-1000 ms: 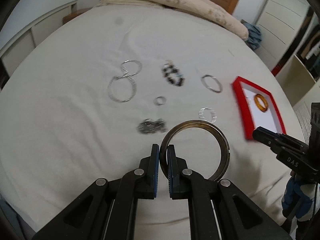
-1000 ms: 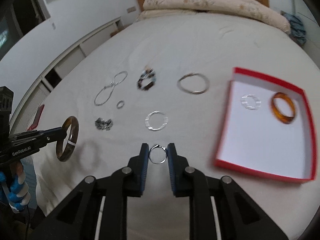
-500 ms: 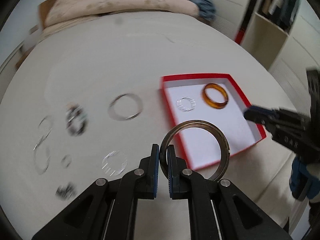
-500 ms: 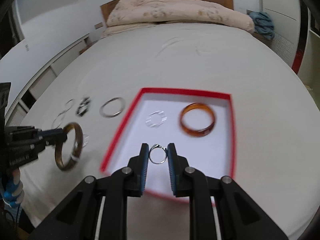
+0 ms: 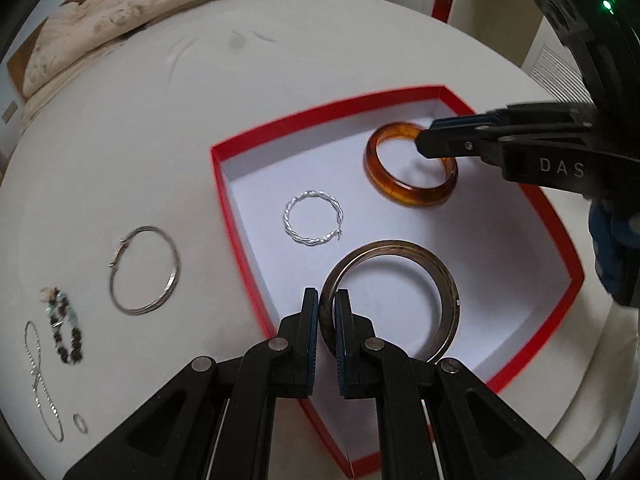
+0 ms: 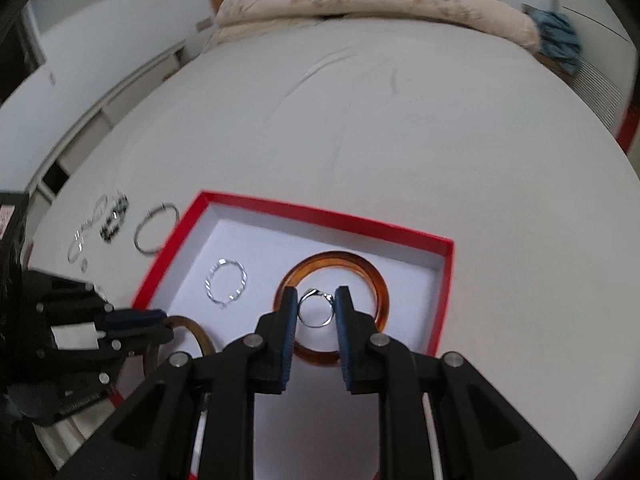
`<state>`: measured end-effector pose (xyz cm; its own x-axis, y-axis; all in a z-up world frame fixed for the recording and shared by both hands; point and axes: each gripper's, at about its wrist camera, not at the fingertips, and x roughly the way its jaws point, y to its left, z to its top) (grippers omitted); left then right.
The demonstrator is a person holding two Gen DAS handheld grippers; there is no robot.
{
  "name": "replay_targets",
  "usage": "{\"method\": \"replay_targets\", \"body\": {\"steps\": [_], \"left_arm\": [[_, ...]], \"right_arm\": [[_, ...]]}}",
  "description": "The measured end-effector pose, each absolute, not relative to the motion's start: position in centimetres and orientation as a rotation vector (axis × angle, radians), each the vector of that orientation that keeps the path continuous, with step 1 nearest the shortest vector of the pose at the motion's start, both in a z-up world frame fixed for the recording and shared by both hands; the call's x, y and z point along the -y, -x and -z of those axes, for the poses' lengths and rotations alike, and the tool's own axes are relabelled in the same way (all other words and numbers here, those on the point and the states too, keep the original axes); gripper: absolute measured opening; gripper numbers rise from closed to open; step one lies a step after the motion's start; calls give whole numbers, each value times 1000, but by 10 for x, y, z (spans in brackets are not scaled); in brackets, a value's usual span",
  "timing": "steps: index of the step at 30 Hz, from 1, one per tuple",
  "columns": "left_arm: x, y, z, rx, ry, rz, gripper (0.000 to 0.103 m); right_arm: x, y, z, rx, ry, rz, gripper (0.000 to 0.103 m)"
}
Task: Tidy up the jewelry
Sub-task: 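Carry the dark bangle and small ring over the red box, then release the ring inside the amber bangle with the right gripper while the left releases the dark bangle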
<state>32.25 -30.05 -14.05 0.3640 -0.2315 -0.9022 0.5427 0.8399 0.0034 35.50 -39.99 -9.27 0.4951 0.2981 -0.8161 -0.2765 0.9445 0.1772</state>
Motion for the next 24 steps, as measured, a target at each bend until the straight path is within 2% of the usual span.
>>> {"method": "replay_targets", "body": {"steps": [6,15,17,19,21,22,24], "left_arm": [[313,-326,153,-1092,-354,546,8],[307,-331,156,-1103,-319,545,10],[303,-331,152,-1110,-299,546,14],[300,-326,144,-1100,-274,541,25],[297,-322,133,-1087,-243,540,27],[295,-320,128,-1081,-229,541,29],[289,-313,114,-1062,-207,540,36]], "right_arm": [[393,-364,114,-1042,80,-352,18],[386,-367,115,-1091,194,-375,19],[388,-365,109,-1084,182,-366,19],[391,-358,98,-1070,171,-355,19],[394,-350,84,-1052,165,-337,20],[396,-345,76,-1041,155,-328,22],[399,-334,60,-1021,143,-307,33]]}}
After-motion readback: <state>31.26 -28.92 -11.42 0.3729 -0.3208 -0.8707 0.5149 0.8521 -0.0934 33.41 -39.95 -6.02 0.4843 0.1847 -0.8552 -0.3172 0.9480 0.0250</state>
